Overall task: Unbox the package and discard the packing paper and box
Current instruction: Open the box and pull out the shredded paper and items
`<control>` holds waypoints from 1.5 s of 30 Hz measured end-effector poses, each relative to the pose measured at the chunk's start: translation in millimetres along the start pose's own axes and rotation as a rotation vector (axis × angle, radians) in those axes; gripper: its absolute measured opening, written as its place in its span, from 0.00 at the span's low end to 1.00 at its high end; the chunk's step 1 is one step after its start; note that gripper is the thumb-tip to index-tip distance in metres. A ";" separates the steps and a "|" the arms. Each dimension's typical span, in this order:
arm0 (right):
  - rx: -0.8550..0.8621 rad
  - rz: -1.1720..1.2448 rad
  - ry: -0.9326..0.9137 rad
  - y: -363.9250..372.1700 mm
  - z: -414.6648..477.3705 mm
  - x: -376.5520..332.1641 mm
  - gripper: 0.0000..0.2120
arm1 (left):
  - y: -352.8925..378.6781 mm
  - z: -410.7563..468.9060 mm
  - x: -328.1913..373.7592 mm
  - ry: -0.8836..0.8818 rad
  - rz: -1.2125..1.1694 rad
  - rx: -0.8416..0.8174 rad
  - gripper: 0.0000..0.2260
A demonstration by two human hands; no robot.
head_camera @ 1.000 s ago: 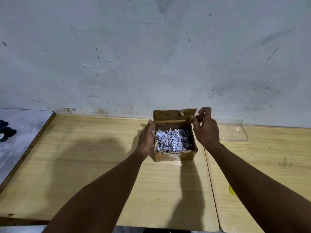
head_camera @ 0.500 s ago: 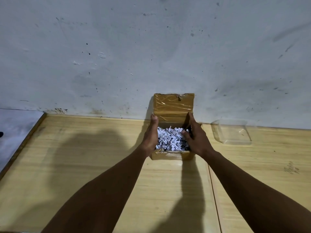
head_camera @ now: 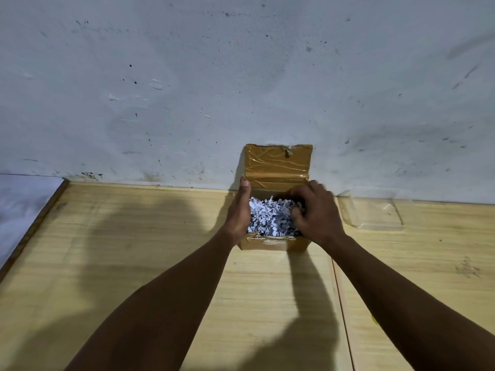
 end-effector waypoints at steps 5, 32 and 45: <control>-0.659 -0.157 0.026 68.1 5.6 -24.1 0.35 | -6.4 25.7 -33.2 -0.042 -0.042 0.027 0.39; -0.747 -0.468 -0.220 111.4 16.3 -37.2 0.31 | 0.4 -0.2 -0.1 0.104 0.054 0.050 0.39; -0.673 -0.322 -0.210 44.6 49.8 -63.6 0.41 | -20.0 2.5 -4.3 0.019 -0.084 0.073 0.37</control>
Point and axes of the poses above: each hand's wrist, its own z-axis towards the middle knuckle, its own y-axis out of the palm, x = y × z, the point moved 9 cm from there along z, towards the middle knuckle, and after that the axes turned 1 degree about -z, right-handed, at the moved point
